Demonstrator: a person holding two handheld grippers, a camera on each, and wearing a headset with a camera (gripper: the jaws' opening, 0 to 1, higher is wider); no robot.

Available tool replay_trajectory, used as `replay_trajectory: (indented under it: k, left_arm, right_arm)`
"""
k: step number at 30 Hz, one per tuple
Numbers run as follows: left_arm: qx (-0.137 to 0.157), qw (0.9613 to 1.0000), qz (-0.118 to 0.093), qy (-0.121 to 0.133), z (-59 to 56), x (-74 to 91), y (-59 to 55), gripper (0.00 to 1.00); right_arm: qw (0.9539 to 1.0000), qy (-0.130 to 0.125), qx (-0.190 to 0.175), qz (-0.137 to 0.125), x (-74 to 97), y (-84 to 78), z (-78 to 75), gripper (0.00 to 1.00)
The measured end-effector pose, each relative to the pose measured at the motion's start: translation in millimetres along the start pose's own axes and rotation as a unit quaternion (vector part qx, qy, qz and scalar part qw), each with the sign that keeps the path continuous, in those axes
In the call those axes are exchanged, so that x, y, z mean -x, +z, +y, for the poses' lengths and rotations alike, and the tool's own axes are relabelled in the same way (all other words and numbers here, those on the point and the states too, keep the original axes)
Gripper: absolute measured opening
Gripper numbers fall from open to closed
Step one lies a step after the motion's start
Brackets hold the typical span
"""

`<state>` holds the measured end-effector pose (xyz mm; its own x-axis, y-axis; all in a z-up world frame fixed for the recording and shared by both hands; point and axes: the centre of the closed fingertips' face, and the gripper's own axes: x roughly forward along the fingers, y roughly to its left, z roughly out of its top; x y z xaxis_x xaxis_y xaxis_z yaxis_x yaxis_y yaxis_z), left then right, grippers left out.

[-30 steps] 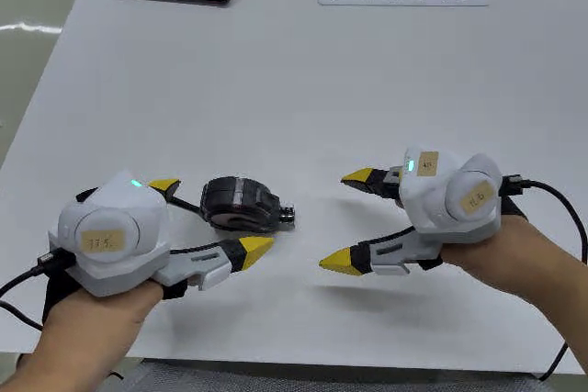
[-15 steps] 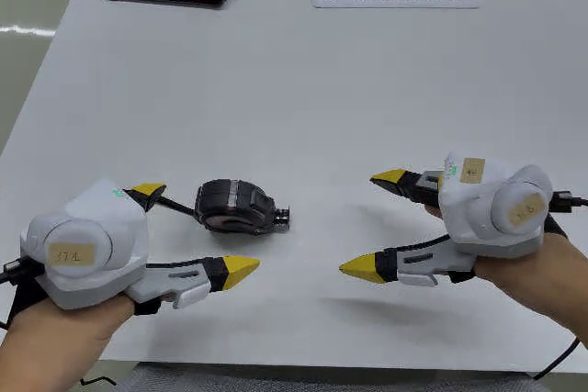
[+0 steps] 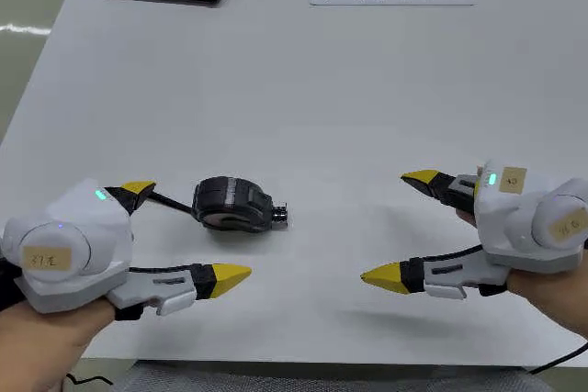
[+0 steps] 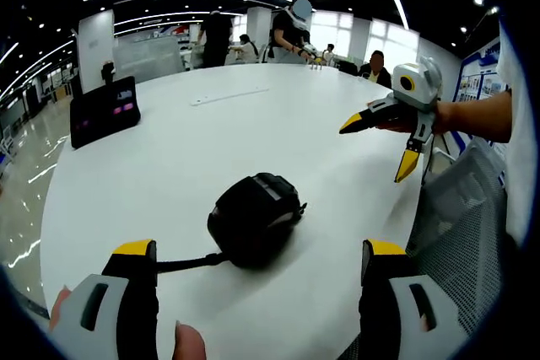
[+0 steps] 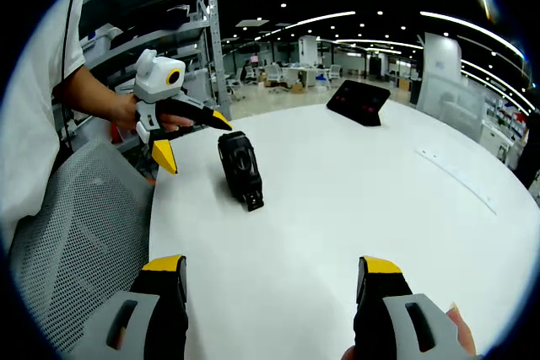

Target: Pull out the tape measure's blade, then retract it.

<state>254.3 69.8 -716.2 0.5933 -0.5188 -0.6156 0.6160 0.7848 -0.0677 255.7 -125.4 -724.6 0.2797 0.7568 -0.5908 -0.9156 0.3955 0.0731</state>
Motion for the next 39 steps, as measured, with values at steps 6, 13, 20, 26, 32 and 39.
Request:
replay_trajectory:
  k: [6,13,20,26,32,39]
  left_arm:
    - [-0.009,0.9999,0.004,-0.007,0.4,3.9,-4.5,0.99]
    - [-0.019,0.9998,0.000,-0.009,1.5,8.3,-4.2,0.99]
    - [-0.018,0.9997,0.001,-0.013,1.2,11.7,-5.2,0.99]
    - [-0.030,0.9994,0.005,-0.019,-1.5,14.4,-7.1,0.99]
    - [-0.033,0.9992,0.002,-0.021,0.3,18.2,-7.7,0.99]
    - [-0.037,0.9990,-0.004,-0.024,1.8,22.6,-6.5,0.99]
  right_arm:
    - [0.9994,-0.014,-0.025,-0.017,15.4,0.3,-5.8,0.84]
    - [0.9985,-0.028,-0.040,-0.024,29.9,2.4,-9.5,0.86]
    - [0.9983,-0.032,-0.045,-0.018,39.0,-4.2,-10.3,0.87]
    - [0.9982,-0.035,-0.046,-0.015,47.7,-9.3,-8.8,0.90]
    - [0.9981,-0.037,-0.048,-0.012,53.5,-14.4,-7.9,0.92]
    - [0.9982,-0.040,-0.043,-0.012,59.3,-21.1,-6.5,0.96]
